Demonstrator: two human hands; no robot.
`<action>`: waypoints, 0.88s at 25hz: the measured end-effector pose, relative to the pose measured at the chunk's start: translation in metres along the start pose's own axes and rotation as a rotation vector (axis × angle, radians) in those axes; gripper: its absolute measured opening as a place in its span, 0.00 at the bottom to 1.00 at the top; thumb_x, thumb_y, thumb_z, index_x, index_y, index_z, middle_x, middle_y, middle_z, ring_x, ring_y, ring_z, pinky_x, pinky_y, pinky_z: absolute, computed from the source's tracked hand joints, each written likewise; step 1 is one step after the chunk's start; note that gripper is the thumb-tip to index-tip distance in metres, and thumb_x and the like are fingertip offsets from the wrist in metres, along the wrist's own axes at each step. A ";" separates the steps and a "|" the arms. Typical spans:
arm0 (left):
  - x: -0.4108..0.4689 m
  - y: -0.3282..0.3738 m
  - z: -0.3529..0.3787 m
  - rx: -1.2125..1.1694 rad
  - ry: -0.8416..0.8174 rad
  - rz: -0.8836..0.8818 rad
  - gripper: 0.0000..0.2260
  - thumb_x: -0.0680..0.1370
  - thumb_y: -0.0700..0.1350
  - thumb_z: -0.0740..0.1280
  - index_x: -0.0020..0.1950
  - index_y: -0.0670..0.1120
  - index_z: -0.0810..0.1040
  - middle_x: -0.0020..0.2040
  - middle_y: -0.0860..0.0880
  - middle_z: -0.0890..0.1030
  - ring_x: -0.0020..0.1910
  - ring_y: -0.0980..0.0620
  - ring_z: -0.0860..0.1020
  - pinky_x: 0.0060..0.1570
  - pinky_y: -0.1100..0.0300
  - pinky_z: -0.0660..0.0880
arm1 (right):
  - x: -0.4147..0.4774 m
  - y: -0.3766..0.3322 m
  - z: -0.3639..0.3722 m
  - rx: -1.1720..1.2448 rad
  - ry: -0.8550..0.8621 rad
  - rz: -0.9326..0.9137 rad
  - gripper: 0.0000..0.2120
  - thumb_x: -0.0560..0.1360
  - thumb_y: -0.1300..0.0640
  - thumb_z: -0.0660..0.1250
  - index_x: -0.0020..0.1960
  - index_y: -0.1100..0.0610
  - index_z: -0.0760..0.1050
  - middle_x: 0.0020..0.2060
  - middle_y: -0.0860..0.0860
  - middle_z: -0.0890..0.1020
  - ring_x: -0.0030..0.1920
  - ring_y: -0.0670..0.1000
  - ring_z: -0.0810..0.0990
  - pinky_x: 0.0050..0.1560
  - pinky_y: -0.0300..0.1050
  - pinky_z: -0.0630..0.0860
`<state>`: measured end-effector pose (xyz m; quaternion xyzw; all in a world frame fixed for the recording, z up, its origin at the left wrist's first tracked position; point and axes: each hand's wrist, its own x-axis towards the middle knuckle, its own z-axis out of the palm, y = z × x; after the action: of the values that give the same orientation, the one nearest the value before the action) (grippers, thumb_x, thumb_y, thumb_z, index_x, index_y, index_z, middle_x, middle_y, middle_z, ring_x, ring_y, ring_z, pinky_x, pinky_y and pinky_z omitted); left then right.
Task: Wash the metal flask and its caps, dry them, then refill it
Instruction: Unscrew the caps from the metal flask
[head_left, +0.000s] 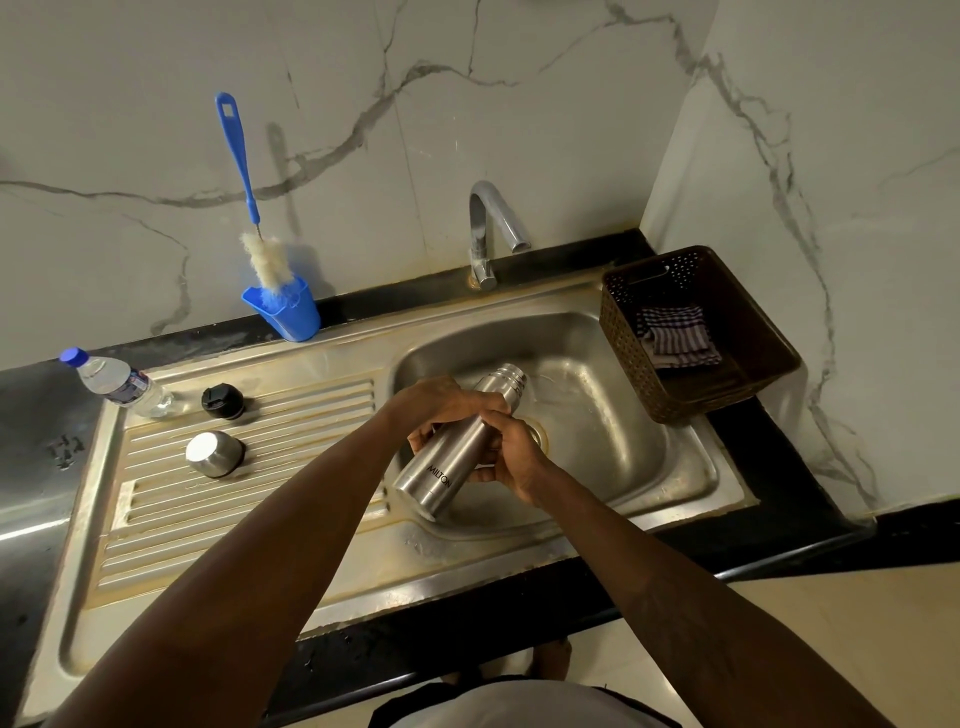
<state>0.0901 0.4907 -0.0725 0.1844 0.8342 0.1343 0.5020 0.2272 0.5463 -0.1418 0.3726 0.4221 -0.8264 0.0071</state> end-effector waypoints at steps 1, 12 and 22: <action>0.000 0.000 0.000 -0.003 -0.005 -0.003 0.30 0.69 0.66 0.77 0.59 0.46 0.75 0.52 0.41 0.83 0.48 0.41 0.84 0.53 0.43 0.83 | 0.000 0.000 0.000 0.001 -0.001 0.002 0.15 0.82 0.47 0.63 0.61 0.57 0.75 0.54 0.61 0.83 0.55 0.59 0.84 0.51 0.59 0.83; -0.011 0.005 -0.001 0.007 -0.040 -0.008 0.29 0.72 0.64 0.75 0.61 0.45 0.75 0.52 0.39 0.83 0.48 0.39 0.84 0.53 0.42 0.83 | 0.002 0.002 -0.002 0.001 0.007 0.017 0.18 0.82 0.45 0.63 0.62 0.58 0.75 0.54 0.61 0.83 0.55 0.59 0.84 0.56 0.61 0.82; -0.013 0.007 -0.002 0.053 -0.055 -0.021 0.34 0.69 0.69 0.74 0.63 0.45 0.76 0.55 0.39 0.83 0.50 0.37 0.85 0.53 0.40 0.83 | -0.002 0.003 -0.001 0.020 0.018 0.039 0.26 0.80 0.42 0.64 0.67 0.62 0.73 0.57 0.63 0.83 0.57 0.61 0.84 0.55 0.58 0.83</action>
<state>0.0956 0.4914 -0.0584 0.1926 0.8253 0.1018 0.5210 0.2300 0.5443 -0.1426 0.3884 0.4065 -0.8268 0.0159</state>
